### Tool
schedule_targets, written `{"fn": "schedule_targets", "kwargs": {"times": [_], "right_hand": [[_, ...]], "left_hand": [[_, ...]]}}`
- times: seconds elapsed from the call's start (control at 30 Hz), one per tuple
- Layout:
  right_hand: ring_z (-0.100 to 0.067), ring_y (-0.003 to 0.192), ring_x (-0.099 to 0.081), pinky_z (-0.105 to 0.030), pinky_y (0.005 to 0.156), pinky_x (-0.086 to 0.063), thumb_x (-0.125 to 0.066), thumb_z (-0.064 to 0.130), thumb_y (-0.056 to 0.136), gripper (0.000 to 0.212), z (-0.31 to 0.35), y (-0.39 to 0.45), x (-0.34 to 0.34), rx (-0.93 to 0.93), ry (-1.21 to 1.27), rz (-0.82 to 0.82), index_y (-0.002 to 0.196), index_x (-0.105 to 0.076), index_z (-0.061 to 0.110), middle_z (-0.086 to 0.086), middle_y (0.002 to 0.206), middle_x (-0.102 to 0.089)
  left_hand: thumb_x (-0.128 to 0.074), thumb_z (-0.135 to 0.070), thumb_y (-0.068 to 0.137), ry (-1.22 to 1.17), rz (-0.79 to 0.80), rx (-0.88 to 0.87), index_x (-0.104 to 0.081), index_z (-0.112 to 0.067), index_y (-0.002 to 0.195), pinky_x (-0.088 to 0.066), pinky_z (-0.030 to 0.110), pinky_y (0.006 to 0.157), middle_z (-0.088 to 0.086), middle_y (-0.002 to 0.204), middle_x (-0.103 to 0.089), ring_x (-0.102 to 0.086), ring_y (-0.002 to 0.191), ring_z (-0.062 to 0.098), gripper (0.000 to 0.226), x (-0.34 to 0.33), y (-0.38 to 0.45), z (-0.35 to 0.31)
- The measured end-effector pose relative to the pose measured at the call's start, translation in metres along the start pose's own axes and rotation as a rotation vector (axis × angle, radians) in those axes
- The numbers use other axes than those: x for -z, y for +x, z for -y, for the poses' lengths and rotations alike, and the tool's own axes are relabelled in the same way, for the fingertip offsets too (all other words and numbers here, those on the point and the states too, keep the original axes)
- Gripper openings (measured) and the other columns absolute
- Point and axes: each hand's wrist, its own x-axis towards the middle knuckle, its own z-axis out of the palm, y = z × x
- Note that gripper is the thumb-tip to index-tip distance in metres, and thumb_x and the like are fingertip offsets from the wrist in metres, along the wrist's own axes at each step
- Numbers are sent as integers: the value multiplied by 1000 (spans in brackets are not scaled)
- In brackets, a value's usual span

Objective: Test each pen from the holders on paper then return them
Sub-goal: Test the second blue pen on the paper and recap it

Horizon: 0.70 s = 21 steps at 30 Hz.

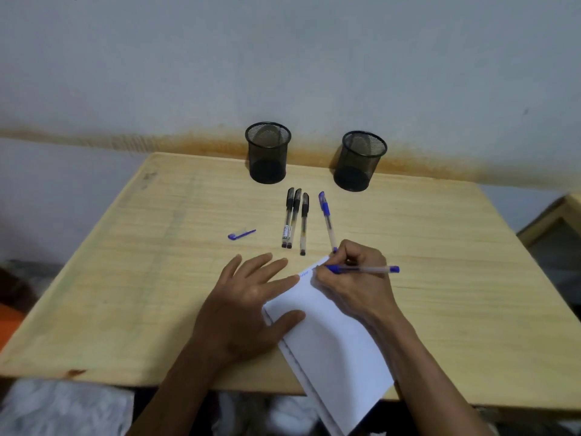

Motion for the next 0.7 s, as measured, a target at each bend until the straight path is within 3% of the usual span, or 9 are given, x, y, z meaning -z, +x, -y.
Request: {"fn": "schedule_targets", "kwargs": {"times": [0.13,0.27,0.37,0.43,0.6,0.7], "right_hand": [[-27,45,-54,-56,41,-49,-75,7,65,18,-6,2,1,16,-20,-10,62,-57,4,-17,54,-60],[-22,43,-48,-61,54,-54,-74,10,65,21,-6,4,0,14,-40,-13,57,-55,13,-7,50,-56],[-36,51,-52,-57,48,-50,-75,10,66,20,-6,4,0,32,-100,-37,59,-56,9,-17,56,-58],[-40,57,-54,-57,54,-50,-75,7,65,22,-6,5,0,72,-163,-46,59,-55,5,-21,56,-57],[-19,49,-40,-63,66,-54,-72,9,61,23,0,4,1,85,-155,-24,57,-50,3,-19,52,-52],[-20,52,-42,-67,71,-54,-73,5,63,24,3,3,1,67,-131,-17,59,-50,0,-23,54,-51]], "left_hand": [[-54,-69,82,-10,81,45,-65,-36,126,-34,55,111,-7,142,-57,-48,135,19,55,5,4,-2],[-49,-71,83,-25,135,65,-60,-39,131,-30,54,114,-9,147,-51,-42,140,16,59,6,4,-1],[-47,-72,84,-35,139,68,-59,-38,132,-28,54,115,-9,148,-50,-39,141,15,60,6,3,-2],[-47,-71,84,-35,136,64,-59,-38,133,-28,54,115,-9,148,-50,-39,142,15,60,6,3,-2],[-49,-70,84,-39,131,61,-60,-37,132,-28,54,115,-8,148,-50,-37,143,15,59,7,2,-2],[-50,-69,84,-41,125,64,-61,-36,131,-28,54,115,-8,147,-50,-38,142,15,59,7,3,-3]]}}
